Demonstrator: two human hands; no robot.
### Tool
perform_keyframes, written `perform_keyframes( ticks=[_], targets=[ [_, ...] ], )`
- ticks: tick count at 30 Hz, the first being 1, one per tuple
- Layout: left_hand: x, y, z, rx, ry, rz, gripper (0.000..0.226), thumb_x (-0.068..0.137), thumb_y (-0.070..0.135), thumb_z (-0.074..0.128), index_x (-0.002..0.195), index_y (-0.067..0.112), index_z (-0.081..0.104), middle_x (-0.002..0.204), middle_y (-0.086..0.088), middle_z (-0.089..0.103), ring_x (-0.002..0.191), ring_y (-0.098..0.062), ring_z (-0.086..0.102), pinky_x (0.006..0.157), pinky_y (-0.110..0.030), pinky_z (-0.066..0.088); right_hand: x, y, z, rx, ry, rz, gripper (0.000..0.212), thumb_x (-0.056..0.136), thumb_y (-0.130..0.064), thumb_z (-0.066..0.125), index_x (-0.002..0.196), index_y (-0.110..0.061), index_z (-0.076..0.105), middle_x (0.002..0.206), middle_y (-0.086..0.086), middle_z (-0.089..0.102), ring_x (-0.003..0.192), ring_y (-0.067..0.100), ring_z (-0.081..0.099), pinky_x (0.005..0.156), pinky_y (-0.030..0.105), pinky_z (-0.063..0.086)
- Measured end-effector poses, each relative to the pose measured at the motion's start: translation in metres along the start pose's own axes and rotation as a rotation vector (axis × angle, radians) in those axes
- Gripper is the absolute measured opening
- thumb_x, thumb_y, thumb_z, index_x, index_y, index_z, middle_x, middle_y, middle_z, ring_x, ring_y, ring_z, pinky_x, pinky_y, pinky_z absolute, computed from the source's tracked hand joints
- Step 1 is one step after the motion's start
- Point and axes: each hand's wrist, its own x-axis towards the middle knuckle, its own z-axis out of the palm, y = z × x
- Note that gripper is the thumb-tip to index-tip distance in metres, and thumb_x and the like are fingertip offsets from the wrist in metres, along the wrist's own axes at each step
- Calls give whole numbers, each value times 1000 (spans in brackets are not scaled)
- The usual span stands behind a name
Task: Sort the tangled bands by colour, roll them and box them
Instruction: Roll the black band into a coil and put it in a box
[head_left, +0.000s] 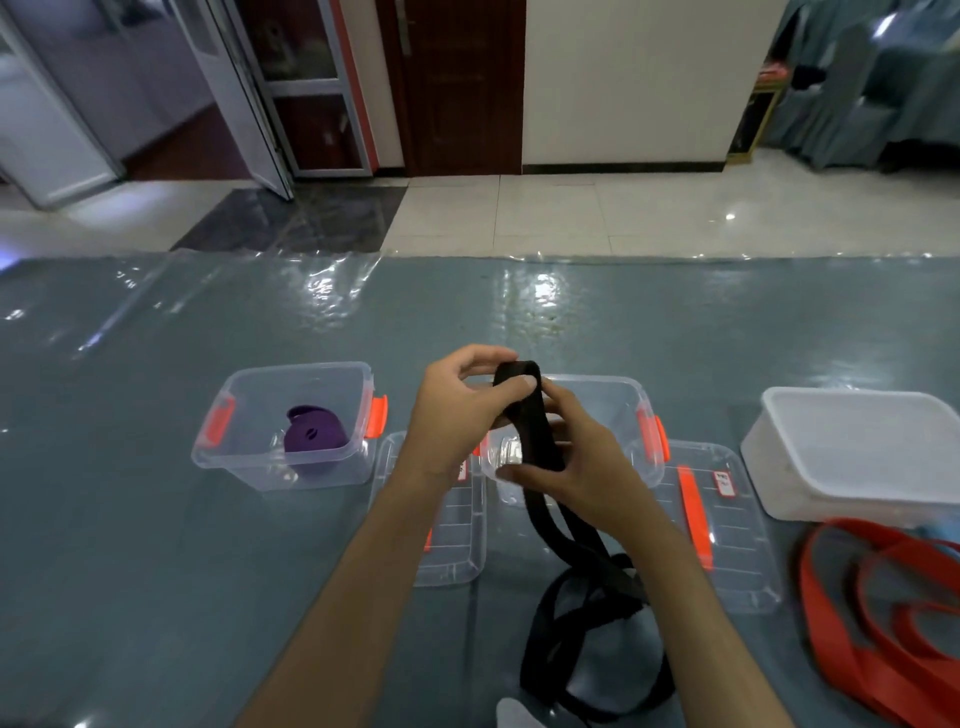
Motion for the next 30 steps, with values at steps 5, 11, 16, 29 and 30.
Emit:
perform_keyframes(
  ticks=[5,11,16,29,30],
  targets=[
    [-2,0,-6,-12,-103,33,35,88,15,85,121,18,75,114,0,79,100,-20,79,96,-37,61,11,-2,-13,174,168,3,28,102,-14,69,126,-28,67,102,-3,81,88,21,80,83,46,65],
    [-3,-1,-6,88,-44,193,29,89,20,84,117,21,75,118,1,75,108,-11,73,91,-25,60,13,-15,-23,396,82,13,20,101,-8,68,112,-23,76,97,10,82,91,29,81,74,37,67],
    [-7,0,10,36,2,309,16,91,7,81,104,11,71,101,-3,80,90,-17,79,77,-30,63,14,-20,-24,284,182,16,33,93,-15,80,121,-30,69,115,-6,78,110,12,74,88,29,62],
    [-31,-24,49,98,118,548,15,92,18,82,104,13,74,98,8,75,101,-18,73,93,-43,59,-5,-43,-41,264,352,-48,18,101,-19,71,117,-17,79,108,1,79,102,21,77,85,36,65],
    [-33,-29,50,71,90,534,20,92,16,83,109,10,74,104,5,77,105,-19,74,96,-46,59,-8,-44,-43,281,363,-38,17,100,-19,72,115,-16,79,105,1,80,100,20,78,84,36,65]
  ],
)
